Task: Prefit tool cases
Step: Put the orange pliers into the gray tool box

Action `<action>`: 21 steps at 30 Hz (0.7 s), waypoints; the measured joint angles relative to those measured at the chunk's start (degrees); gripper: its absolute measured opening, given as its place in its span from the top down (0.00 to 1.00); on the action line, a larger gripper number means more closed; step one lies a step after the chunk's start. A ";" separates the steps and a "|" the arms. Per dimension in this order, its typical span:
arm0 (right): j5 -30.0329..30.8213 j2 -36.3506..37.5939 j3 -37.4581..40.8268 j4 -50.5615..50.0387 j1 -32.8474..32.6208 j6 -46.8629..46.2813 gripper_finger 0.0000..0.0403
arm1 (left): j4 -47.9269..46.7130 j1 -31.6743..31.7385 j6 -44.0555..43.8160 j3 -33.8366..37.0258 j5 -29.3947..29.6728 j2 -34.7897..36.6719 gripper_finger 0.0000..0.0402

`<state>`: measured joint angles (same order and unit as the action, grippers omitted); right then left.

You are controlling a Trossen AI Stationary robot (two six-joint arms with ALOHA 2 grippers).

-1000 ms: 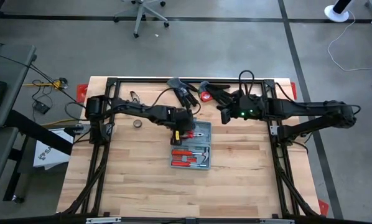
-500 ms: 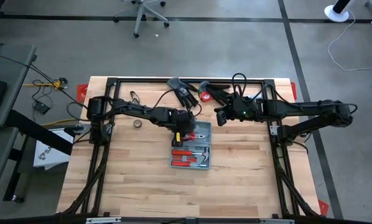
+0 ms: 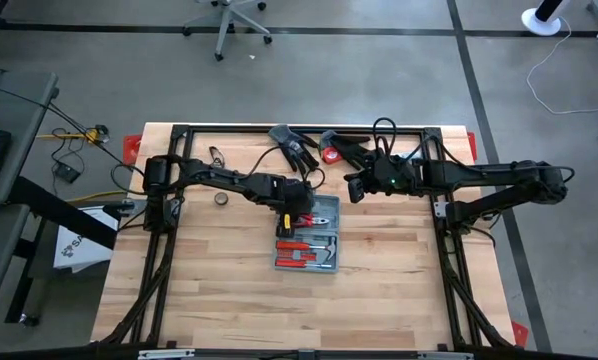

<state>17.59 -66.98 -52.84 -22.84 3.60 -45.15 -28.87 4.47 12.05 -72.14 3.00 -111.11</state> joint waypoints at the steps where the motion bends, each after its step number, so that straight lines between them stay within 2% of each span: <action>1: 0.00 0.00 0.00 0.01 0.00 0.02 1.00 | 0.01 0.00 -0.02 0.00 0.12 0.00 0.91; 9: 0.01 0.00 0.00 -0.01 0.00 0.07 1.00 | 0.25 0.00 0.02 0.00 0.48 -0.04 0.90; 16: 0.01 0.00 0.00 -0.03 0.00 0.09 1.00 | 0.58 0.00 -0.13 0.04 1.39 -0.20 0.82; 21: 0.00 -0.12 0.00 -0.04 0.00 0.00 1.00 | 0.58 0.18 -2.27 0.04 2.23 -0.20 0.80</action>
<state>17.59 -67.10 -52.84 -22.88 3.60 -45.15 -28.29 4.65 9.78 -72.10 5.23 -111.31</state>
